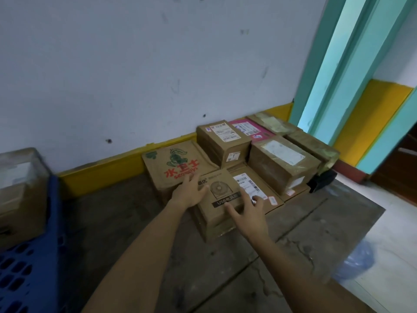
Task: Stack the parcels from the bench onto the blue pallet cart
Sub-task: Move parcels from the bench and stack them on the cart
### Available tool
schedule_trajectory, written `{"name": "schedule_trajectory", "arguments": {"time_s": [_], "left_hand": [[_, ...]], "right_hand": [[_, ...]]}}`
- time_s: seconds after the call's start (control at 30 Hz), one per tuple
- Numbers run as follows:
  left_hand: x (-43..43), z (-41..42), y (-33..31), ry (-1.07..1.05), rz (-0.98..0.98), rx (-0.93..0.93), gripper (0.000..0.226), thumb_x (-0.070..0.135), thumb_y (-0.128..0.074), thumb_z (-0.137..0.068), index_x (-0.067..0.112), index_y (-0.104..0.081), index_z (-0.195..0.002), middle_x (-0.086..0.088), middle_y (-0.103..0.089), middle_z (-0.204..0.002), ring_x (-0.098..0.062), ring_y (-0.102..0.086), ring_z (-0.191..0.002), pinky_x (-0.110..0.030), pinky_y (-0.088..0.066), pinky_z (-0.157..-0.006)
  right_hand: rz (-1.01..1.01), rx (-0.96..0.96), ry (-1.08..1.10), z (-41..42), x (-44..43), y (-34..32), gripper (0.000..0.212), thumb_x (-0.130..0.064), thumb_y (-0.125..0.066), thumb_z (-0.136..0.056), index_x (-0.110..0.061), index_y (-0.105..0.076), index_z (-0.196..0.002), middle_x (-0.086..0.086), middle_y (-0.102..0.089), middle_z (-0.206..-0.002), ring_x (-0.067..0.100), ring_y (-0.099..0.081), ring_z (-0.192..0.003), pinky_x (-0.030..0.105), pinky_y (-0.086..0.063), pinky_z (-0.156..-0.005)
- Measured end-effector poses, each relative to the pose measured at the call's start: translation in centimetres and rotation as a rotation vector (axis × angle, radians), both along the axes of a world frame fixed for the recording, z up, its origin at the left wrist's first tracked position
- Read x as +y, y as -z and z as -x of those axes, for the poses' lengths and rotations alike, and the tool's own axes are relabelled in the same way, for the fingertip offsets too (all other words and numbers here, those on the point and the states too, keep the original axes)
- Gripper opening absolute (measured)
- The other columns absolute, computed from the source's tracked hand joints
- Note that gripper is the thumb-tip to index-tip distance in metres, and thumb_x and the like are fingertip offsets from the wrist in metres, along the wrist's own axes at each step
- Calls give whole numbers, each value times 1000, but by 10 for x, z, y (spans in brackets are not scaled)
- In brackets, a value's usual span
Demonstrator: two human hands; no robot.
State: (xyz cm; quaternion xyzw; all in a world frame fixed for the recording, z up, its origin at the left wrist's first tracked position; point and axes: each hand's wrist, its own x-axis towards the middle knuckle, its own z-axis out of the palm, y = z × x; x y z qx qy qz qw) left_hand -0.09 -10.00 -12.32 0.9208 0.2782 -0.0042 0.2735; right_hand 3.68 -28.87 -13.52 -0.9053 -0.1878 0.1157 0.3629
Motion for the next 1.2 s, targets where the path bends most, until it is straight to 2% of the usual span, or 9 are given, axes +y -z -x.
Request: {"name": "schedule_trajectory", "arguments": {"time_s": [0.13,0.3,0.43,0.63,0.77,1.03,1.2], "left_hand": [[-2,-3,4,1,-37,18,59,51,-35,-95,26,-20,-146,-12,-21,-151,-38,-36,-130,-47,-37,-104],[-11,2,0,-13,-58,26,57,50,-33,-96,27,-23,-147,-18,-8,-153,-40,-36,-130,-45,-37,-104],[-21,14,-8,-39,-68,-6,57,50,-35,-95,26,-25,-146,-18,-15,-149,-38,-39,-128,-44,-40,-102],[-51,34,-48,-113,-96,-122,56,49,-37,-95,28,-26,-145,-16,-17,-148,-34,-38,-128,-44,-38,-101],[-67,53,-85,-163,-116,-184,56,49,-38,-94,29,-26,-145,-15,-20,-146,-33,-38,-127,-45,-40,-103],[-61,163,-130,-320,-272,-107,56,55,-34,-93,31,-30,-144,-16,-24,-145,-37,-45,-123,-42,-44,-100],[-37,257,-139,-462,-278,-64,53,54,-33,-94,31,-32,-141,-18,-28,-143,-37,-45,-122,-41,-40,-98]], "right_hand": [[-39,36,-18,0,6,7,70,-60,-48,-85,-36,-20,-145,7,-17,-145,23,-35,-130,37,-44,-100],[-62,-15,5,6,6,5,69,-54,-53,-85,-32,-26,-145,8,-21,-143,23,-34,-130,37,-43,-102],[-70,-47,-13,12,-5,-5,68,-54,-55,-84,-32,-30,-143,8,-24,-141,23,-35,-130,37,-43,-101],[-155,-150,-46,31,-30,-42,67,-51,-57,-84,-29,-33,-142,9,-30,-132,24,-38,-123,35,-43,-96],[-236,-218,-76,48,-43,-74,68,-49,-60,-83,-26,-35,-142,10,-31,-130,26,-41,-120,38,-45,-97],[-297,-235,-254,131,-35,-108,69,-54,-57,-83,-26,-33,-142,10,-33,-129,26,-42,-117,37,-46,-95],[-313,-227,-405,204,-2,-117,66,-55,-54,-84,-27,-34,-140,11,-32,-128,26,-39,-115,27,-38,-81]]}}
